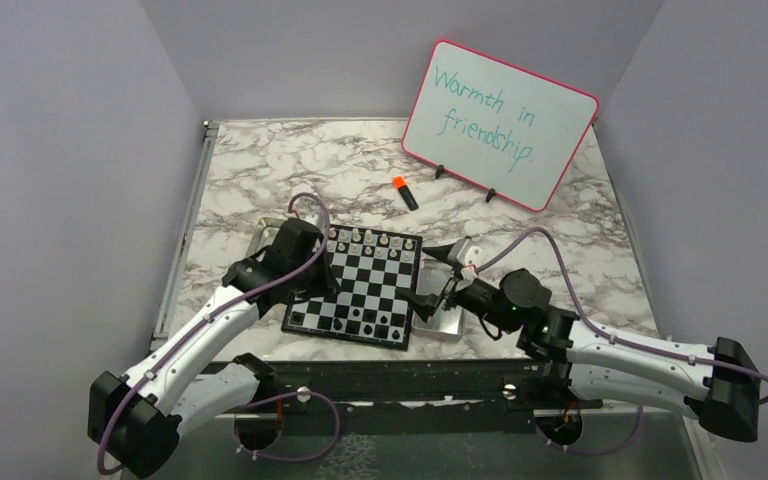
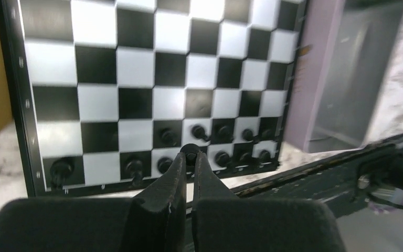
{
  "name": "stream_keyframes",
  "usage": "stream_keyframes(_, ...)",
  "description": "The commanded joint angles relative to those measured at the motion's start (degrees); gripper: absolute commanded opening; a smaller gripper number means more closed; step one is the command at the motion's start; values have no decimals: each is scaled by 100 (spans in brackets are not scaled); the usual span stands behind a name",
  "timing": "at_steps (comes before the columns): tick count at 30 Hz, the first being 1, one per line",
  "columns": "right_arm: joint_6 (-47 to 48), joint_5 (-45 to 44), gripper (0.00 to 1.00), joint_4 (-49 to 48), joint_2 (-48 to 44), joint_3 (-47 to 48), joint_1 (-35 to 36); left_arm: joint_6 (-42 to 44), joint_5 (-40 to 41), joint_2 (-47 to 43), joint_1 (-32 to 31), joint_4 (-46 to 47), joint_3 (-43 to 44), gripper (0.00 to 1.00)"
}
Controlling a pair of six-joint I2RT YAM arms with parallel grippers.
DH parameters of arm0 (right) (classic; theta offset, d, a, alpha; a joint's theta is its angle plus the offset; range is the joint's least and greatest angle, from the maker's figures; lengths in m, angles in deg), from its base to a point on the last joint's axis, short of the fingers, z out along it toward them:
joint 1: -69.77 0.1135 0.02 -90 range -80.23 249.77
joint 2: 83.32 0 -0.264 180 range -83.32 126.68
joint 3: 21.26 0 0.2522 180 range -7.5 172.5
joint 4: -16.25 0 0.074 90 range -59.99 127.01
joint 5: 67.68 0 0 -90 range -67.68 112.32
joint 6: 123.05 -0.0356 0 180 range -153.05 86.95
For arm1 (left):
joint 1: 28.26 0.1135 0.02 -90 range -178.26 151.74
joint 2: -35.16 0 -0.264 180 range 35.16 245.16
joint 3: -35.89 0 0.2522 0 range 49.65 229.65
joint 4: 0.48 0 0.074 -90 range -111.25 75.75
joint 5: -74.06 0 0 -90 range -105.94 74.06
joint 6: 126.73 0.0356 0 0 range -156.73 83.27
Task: Set up the chess pieces on the board
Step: Place the chess piece on the chessboard.
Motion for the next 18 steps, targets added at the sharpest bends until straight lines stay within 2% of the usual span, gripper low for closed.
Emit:
stream_keyframes(1, -79, -174, 100, 322, -428, -232, 25, -793, 1126, 4, -529, -312, -476, 3)
stream_keyframes(6, -110, -188, 100, 400, -703, -391, 25, -979, 1883, 351, -822, -355, -445, 4)
stream_keyframes(11, -86, -226, 100, 491, -912, -411, 26, -1070, 1877, 857, -868, -187, -536, 7)
stream_keyframes(18, -4, -260, 100, 659, -1103, -402, 25, -986, 2004, 1024, -873, -62, -509, 7)
